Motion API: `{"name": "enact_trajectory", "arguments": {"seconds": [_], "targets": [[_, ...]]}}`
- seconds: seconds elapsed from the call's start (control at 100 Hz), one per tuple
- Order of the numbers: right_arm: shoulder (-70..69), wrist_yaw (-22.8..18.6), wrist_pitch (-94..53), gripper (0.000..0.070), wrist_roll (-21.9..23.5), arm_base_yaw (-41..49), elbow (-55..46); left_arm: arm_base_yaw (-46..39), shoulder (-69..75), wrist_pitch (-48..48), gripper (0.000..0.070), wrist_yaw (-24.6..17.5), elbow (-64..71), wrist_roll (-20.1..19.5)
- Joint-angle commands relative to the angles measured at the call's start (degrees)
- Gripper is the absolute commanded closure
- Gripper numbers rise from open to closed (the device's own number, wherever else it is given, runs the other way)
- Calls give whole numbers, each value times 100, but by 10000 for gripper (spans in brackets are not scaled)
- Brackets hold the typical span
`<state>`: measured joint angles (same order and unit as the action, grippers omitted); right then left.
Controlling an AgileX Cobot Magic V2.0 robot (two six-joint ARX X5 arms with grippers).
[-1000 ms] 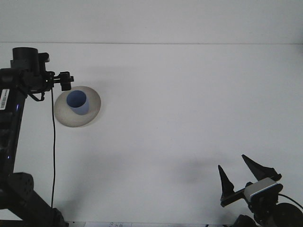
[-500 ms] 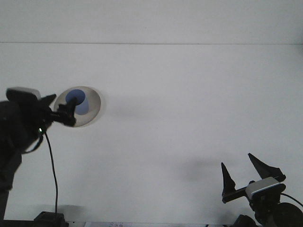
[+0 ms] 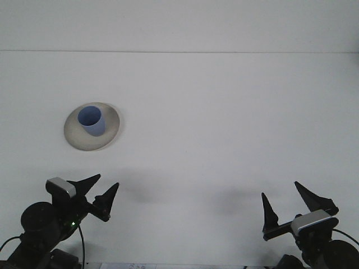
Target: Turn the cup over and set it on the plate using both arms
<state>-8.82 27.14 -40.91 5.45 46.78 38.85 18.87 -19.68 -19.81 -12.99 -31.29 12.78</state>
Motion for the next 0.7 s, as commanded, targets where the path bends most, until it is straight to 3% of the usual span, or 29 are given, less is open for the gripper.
{"name": "enact_trajectory", "arguments": {"seconds": [0.0, 0.04, 0.07, 0.1, 0.15, 0.16, 0.2, 0.69], "targets": [[-24, -37, 57, 91, 68, 46, 42, 17, 52, 181, 238, 0, -90, 35], [-24, -33, 57, 152, 96, 46, 42, 17, 74, 205, 252, 0, -90, 35], [-24, -33, 55, 249, 103, 46, 42, 22, 76, 216, 306, 0, -90, 37], [-24, -35, 46, 393, 105, 46, 42, 22, 76, 203, 417, 0, -90, 37], [-24, -35, 15, 676, 114, 46, 42, 22, 74, 149, 675, 0, -90, 39], [-24, -35, 13, 700, 116, 46, 42, 22, 74, 138, 700, 0, -90, 39], [-24, -35, 11, 688, 125, 46, 42, 22, 74, 107, 678, 0, -90, 44], [-24, -13, 170, 692, 116, 46, 46, 22, 103, 66, 685, 0, -90, 31]]}}
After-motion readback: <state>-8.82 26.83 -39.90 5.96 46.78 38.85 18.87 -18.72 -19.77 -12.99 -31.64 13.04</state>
